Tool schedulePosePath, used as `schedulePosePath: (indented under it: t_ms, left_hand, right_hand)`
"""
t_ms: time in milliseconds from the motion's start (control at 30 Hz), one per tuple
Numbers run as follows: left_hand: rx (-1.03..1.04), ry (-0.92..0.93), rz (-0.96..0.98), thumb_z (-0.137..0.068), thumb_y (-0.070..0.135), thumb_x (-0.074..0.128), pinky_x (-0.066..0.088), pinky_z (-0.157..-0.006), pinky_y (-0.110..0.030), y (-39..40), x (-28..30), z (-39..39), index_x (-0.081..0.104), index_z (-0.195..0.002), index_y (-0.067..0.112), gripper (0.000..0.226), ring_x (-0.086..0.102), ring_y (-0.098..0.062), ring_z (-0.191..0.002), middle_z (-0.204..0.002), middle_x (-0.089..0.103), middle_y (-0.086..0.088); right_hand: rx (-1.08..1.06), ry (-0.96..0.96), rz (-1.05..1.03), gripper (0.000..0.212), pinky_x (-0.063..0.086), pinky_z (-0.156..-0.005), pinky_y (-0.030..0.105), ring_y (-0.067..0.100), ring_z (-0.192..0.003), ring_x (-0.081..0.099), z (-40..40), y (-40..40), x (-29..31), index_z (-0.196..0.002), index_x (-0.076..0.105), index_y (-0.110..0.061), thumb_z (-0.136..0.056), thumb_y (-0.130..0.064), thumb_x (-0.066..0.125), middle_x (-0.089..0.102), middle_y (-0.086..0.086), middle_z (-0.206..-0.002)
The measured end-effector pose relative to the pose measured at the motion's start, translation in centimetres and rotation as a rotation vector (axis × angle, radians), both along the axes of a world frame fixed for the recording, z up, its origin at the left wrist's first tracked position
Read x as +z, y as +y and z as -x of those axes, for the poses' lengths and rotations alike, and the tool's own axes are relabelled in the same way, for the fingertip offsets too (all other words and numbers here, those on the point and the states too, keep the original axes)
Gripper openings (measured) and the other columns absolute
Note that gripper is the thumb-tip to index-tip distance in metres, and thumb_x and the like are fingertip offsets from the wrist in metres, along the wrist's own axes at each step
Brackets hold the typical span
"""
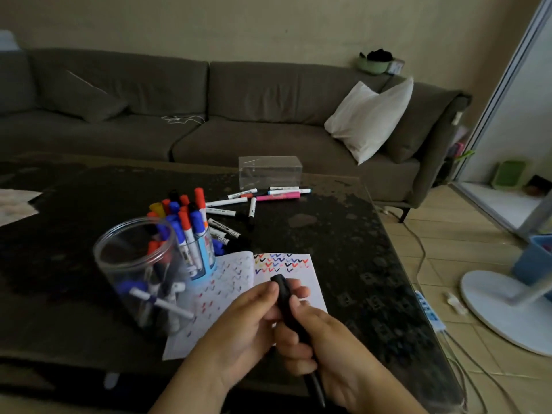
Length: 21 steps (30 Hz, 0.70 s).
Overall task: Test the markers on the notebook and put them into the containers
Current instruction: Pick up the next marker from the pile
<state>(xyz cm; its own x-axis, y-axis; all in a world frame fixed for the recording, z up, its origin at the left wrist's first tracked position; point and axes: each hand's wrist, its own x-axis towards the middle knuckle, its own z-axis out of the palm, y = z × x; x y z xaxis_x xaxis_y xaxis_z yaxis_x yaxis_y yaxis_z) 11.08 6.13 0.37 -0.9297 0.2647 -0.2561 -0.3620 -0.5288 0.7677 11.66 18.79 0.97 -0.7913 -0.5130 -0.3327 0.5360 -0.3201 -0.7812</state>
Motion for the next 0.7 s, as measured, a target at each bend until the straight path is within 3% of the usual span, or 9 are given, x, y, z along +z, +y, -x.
schedulePosePath:
  t_ms: [100, 267, 333, 400, 467, 567, 700]
  left_hand:
    - [0.04, 0.014, -0.039, -0.079, 0.021, 0.05, 0.058, -0.076, -0.033, 0.4, 0.0, -1.3, 0.062, -0.095, 0.004, 0.026, 0.068, -0.023, -0.096, -0.099, 0.07, -0.02]
    - [0.148, 0.0, 0.129, -0.095, 0.014, 0.044, 0.055, -0.063, -0.026, 1.4, -0.2, -2.3, 0.061, -0.09, 0.003, 0.021, 0.07, -0.021, -0.089, -0.092, 0.072, -0.017]
    - [0.195, -0.01, 0.216, -0.096, 0.015, 0.043, 0.053, -0.069, -0.027, 1.9, -0.4, -2.3, 0.062, -0.09, 0.004, 0.023, 0.069, -0.024, -0.092, -0.089, 0.073, -0.013]
    - [0.285, 0.001, 0.338, -0.096, 0.018, 0.046, 0.05, -0.082, -0.032, 1.9, -0.3, -1.7, 0.064, -0.09, 0.006, 0.022, 0.067, -0.025, -0.096, -0.085, 0.074, -0.008]
    - [0.382, 0.038, 0.441, -0.096, 0.022, 0.048, 0.044, -0.094, -0.033, 1.3, 0.0, -0.9, 0.064, -0.089, 0.01, 0.022, 0.067, -0.017, -0.096, -0.083, 0.075, -0.002]
    - [0.444, 0.13, 0.554, -0.095, 0.028, 0.05, 0.04, -0.092, -0.028, 0.0, 0.3, 0.1, 0.065, -0.091, 0.016, 0.019, 0.067, -0.005, -0.095, -0.088, 0.074, 0.006]
    - [0.458, 0.162, 0.84, -0.091, 0.034, 0.056, 0.042, -0.08, -0.024, -0.9, -1.7, 0.7, 0.063, -0.098, 0.025, 0.014, 0.059, -0.004, -0.093, -0.097, 0.066, 0.011]
  right_hand:
    - [0.011, -0.027, 0.007, 0.033, 0.022, -0.033, 0.013, 0.004, -0.041, 0.025, -1.5, -0.1, 0.1, -0.087, 0.058, -0.006, -0.096, -0.032, 0.039, 0.037, -0.001, -0.053]
    - [-0.055, 0.094, -0.228, 0.033, 0.022, -0.036, 0.014, 0.004, -0.039, 0.026, -2.8, -0.3, -0.2, -0.079, 0.053, -0.01, -0.101, -0.028, 0.037, 0.039, -0.004, -0.05]
    - [-0.076, 0.264, -0.447, 0.03, 0.027, -0.039, 0.013, 0.002, -0.039, 0.034, -2.9, -0.2, -0.6, -0.074, 0.05, -0.019, -0.102, -0.025, 0.04, 0.043, -0.011, -0.051]
    - [-0.067, 0.602, -0.821, 0.028, 0.035, -0.049, 0.01, -0.004, -0.049, 0.048, -2.9, 0.1, -1.4, -0.072, 0.049, -0.031, -0.099, -0.026, 0.046, 0.049, -0.014, -0.057]
    - [-0.063, 0.76, -0.99, 0.027, 0.038, -0.057, 0.01, -0.008, -0.058, 0.05, -3.1, 0.4, -2.3, -0.069, 0.051, -0.032, -0.096, -0.03, 0.05, 0.053, -0.012, -0.062]
    - [-0.119, 0.663, -0.968, 0.024, 0.039, -0.055, 0.013, 0.0, -0.056, 0.052, -2.7, 1.4, -3.2, -0.074, 0.059, -0.028, -0.096, -0.033, 0.05, 0.057, -0.006, -0.06]
    - [-0.14, 0.455, -0.84, 0.026, 0.046, -0.058, 0.03, 0.008, -0.054, 0.052, -1.1, 2.7, -3.1, -0.083, 0.061, -0.018, -0.1, -0.02, 0.042, 0.058, -0.002, -0.064]
